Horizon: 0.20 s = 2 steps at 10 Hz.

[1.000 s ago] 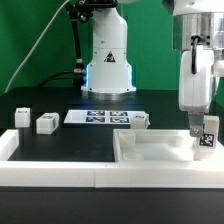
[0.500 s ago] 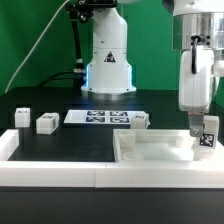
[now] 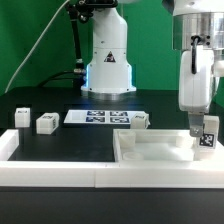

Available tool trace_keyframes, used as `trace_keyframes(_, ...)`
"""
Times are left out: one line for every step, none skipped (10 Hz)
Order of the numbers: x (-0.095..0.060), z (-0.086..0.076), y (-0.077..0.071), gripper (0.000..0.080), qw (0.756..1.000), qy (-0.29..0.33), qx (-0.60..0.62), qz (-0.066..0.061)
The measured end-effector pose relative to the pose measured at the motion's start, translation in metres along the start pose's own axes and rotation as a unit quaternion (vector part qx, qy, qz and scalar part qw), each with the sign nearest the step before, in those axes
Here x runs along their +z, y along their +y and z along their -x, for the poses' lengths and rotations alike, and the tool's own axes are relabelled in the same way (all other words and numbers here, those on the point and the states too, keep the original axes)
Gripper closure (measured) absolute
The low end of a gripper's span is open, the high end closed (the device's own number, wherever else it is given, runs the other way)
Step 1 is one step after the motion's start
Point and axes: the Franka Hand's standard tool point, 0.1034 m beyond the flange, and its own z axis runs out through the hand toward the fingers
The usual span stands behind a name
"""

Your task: Assemble one leg

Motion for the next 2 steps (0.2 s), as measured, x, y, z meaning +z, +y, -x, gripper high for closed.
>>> trace_keyframes(0.0, 0.0, 0.0, 0.0151, 1.0, 0.0, 0.0, 0.0)
trace_keyframes(0.0, 0.0, 0.0, 0.0151, 1.0, 0.0, 0.0, 0.0)
